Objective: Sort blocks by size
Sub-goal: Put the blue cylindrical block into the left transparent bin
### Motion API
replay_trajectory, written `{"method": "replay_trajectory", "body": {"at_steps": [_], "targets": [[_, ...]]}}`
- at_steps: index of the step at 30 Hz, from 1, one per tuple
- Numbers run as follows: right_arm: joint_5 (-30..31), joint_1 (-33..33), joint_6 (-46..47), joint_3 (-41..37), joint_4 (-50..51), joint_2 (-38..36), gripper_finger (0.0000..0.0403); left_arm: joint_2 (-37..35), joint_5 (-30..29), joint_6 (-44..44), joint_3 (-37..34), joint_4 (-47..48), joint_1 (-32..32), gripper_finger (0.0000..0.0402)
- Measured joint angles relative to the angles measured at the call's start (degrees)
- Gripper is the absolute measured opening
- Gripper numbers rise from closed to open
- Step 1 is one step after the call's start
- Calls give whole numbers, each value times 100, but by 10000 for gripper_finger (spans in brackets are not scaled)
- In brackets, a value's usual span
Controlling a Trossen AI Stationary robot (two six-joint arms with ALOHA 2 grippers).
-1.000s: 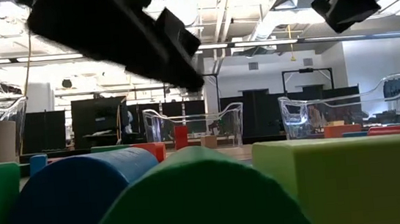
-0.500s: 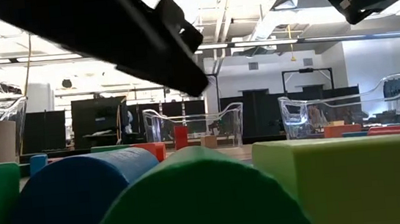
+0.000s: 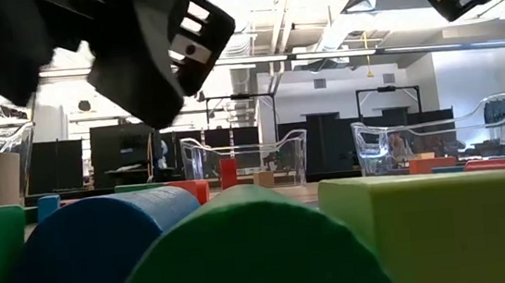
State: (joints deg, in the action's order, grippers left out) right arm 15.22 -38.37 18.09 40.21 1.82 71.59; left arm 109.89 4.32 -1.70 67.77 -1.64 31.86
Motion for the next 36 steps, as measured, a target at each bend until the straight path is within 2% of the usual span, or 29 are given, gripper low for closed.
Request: {"method": "replay_trajectory", "body": {"at_steps": [7, 11, 18, 23, 28, 36], "targets": [[0, 0, -52, 0, -200, 0, 217, 226, -71, -398, 86, 59, -33, 139], [-2, -3, -52, -2, -255, 2, 217, 330, -319, -821, 522, 799, -35, 139], [-1, -22, -52, -2, -251, 4, 217, 484, -268, -1221, 901, 1772, -134, 139], [22, -24, -55, -2, -252, 4, 217, 445, -244, -1152, 944, 1866, -243, 139], [39, -26, -57, -2, -234, 4, 217, 399, -307, -1246, 1310, 1833, -229, 139], [52, -60, -55, -2, -260, 282, 217, 407, -1179, -800, 1748, 3654, -236, 140]]}}
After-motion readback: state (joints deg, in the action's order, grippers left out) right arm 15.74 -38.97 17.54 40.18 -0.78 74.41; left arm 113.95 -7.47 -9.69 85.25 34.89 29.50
